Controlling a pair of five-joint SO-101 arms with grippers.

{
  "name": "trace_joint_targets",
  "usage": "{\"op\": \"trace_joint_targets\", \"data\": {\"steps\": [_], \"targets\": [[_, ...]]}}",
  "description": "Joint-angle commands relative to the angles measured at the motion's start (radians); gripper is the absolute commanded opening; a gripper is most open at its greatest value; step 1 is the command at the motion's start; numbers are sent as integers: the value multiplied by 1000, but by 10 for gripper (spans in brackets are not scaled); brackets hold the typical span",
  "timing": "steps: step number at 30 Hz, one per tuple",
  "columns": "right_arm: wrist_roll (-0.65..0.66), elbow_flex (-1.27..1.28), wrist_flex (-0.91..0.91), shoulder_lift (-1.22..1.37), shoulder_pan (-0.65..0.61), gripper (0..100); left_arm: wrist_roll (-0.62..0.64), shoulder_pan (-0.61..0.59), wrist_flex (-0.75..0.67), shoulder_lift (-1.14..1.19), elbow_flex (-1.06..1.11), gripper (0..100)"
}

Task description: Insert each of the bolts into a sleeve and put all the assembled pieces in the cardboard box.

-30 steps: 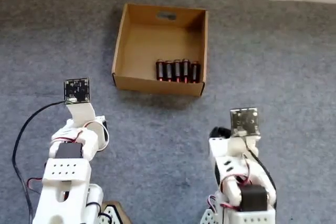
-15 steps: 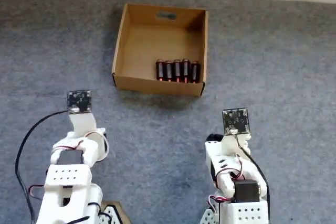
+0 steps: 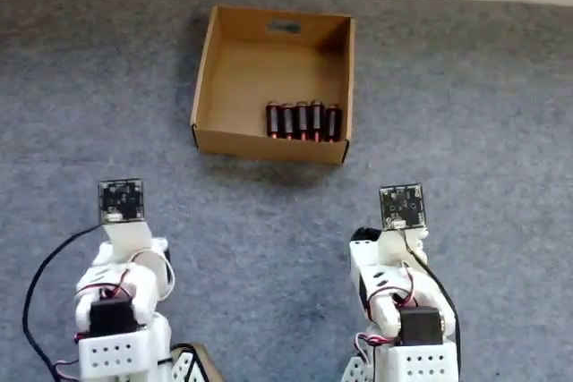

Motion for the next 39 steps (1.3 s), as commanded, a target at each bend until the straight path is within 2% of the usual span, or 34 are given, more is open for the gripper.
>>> {"op": "trace_joint_targets", "data": {"steps": [1, 8, 22, 28, 34, 39], "targets": [[9, 136, -16, 7, 10, 27, -6, 74, 72, 4, -2, 8], [9, 137, -16, 7, 10, 27, -8, 54, 138, 4, -8, 8], [9, 137, -16, -10, 10, 27, -9, 59, 130, 4, 16, 8], [9, 137, -16, -12, -44, 27, -9, 59, 130, 4, 16, 8], [9, 137, -16, -10, 35, 27, -8, 56, 132, 4, 16, 8], [9, 137, -16, -10, 35, 27, -8, 64, 138, -41, 19, 8]]}}
